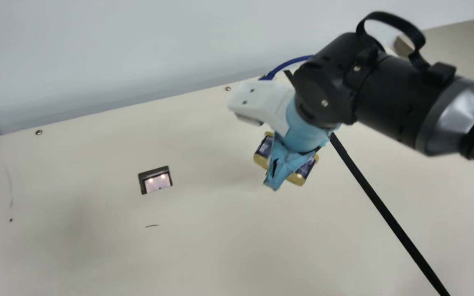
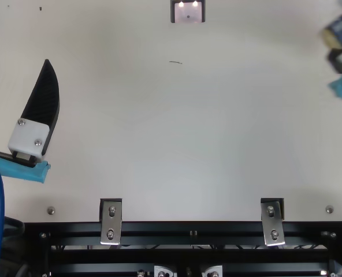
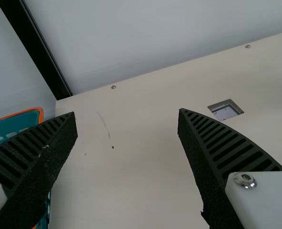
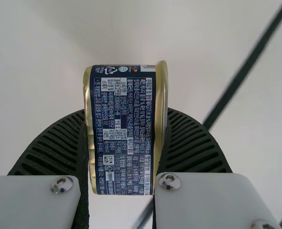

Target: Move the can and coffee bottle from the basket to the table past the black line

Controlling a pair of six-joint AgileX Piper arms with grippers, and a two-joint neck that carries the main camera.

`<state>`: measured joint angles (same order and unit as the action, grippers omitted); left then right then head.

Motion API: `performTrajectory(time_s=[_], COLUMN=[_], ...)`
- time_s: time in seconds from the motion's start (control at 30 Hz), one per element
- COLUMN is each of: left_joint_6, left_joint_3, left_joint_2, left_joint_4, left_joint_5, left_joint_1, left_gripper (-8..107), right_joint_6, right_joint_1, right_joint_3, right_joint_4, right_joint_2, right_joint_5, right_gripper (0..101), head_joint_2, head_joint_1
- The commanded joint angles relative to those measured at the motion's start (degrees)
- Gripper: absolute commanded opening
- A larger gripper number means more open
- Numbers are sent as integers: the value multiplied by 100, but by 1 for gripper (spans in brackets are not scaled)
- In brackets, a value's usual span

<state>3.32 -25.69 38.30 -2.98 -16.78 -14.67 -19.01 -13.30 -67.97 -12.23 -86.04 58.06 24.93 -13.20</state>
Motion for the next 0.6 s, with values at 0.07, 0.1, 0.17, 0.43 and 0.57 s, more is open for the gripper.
performTrajectory(time_s=[0.07, 0.1, 0.17, 0.43, 0.57], left_joint_6=[0, 0, 0, 0, 0], left_joint_3=[0, 0, 0, 0, 0], left_joint_2=[0, 0, 0, 0, 0], left_joint_4=[0, 0, 0, 0, 0], left_joint_5=[0, 0, 0, 0, 0], left_joint_1=[0, 0, 0, 0, 0], left_gripper=[90, 90, 90, 90, 90], right_joint_6=[-116, -148, -243, -743, -874], right_joint_1=[1038, 1231, 1653, 3406, 4200], right_joint_3=[100, 119, 143, -95, -361], right_joint_4=[-46, -54, -44, 228, 379], right_joint_2=[94, 111, 125, -116, -407], right_joint_5=[-66, -78, -116, -242, -257], right_gripper=[0, 0, 0, 0, 0], head_joint_2=[455, 566, 770, 1333, 1333], head_joint_1=[-18, -20, -26, -32, -32])
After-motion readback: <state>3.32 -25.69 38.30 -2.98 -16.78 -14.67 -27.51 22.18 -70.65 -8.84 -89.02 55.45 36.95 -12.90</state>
